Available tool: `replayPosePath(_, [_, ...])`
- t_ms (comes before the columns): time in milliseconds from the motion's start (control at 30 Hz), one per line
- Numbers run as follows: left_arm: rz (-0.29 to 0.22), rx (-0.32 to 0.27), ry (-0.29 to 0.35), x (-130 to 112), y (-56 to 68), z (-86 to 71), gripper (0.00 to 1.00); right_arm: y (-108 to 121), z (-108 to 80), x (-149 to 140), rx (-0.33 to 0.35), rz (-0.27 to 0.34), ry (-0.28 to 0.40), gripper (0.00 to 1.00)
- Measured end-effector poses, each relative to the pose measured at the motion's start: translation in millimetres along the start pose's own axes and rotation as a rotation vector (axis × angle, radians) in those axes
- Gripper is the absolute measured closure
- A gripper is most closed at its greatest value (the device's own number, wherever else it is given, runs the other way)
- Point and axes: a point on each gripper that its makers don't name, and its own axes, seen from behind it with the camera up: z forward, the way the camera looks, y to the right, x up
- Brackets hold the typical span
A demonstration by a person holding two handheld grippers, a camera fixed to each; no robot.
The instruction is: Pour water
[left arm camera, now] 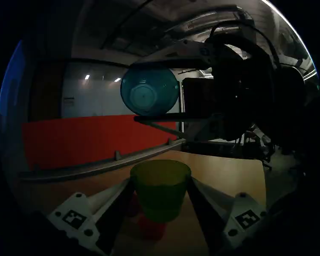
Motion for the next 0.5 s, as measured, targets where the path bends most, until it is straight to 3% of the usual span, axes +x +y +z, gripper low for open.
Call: replayPosePath(500, [0.012,0.006,0.000,4.8,-1.3,-0.2,0.16,-0.4,-15.8,-11.9,0.020,0.453,0.013,0.00])
